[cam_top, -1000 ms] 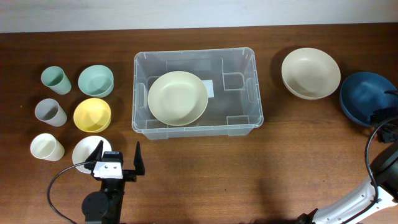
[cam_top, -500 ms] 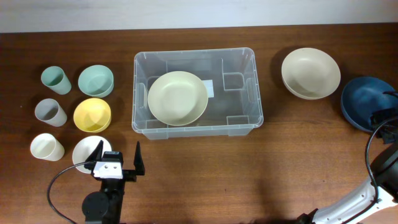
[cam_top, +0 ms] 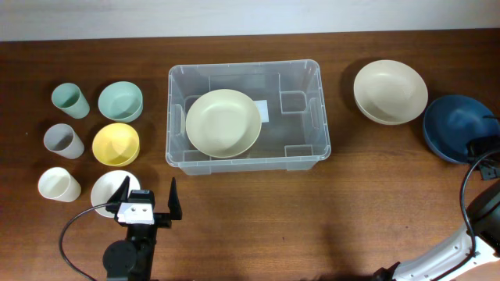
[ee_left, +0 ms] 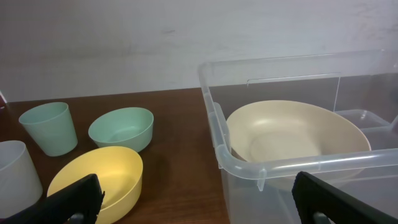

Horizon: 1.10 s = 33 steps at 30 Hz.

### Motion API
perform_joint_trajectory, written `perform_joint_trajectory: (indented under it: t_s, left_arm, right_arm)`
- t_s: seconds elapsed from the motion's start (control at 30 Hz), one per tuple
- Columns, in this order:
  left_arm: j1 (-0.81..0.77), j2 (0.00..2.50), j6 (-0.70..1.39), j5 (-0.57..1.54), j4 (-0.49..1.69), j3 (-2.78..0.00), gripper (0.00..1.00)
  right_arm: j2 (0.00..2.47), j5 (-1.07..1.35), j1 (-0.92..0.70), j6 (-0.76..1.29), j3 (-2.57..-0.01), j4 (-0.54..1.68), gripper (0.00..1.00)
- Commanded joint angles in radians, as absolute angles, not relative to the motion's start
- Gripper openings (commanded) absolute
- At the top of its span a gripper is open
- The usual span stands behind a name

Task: Pack container
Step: 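Grasp the dark blue bowl rim with the right gripper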

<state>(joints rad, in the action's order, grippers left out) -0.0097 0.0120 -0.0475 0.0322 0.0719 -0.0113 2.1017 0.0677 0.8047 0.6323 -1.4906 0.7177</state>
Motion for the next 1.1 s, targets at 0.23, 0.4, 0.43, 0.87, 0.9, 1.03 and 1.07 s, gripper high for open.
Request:
perform_joint_trajectory:
  t_s: [0.23,0.4,0.43,0.87,0.9,1.03,1.07]
  left_arm:
    - [-0.004,0.005,-0.042,0.029,0.08,-0.009,0.99]
    - [-0.004,0.005,-0.042,0.029,0.08,-0.009,0.99]
    - [-0.004,0.005,-0.042,0.029,0.08,-0.009,1.0]
    - [-0.004,0.005,-0.042,0.029,0.08,-0.009,0.99]
    - [-0.004,0.005,-0.042,0.029,0.08,-0.009,0.99]
    - [-0.004,0.005,-0.042,0.029,0.08,-0.009,0.99]
    - [-0.004,0.005,-0.042,0.029,0.08,-0.009,0.99]
  right_arm:
    - [2.133,0.249,0.888,0.628,-1.451,0.709,0.04]
    - [2.133,0.375,0.963,0.598,-1.451,0.692,0.04]
    - [2.133,0.399,0.974,0.598,-1.451,0.69,0.04]
    - [2.099,0.696,1.026,0.547,-1.452,0.648,0.04]
    - [2.088,0.711,1.024,0.54,-1.452,0.648,0.04]
    - [2.006,0.774,1.011,0.534,-1.454,0.646,0.04]
    - [1.979,0.791,1.008,0.534,-1.454,0.646,0.04]
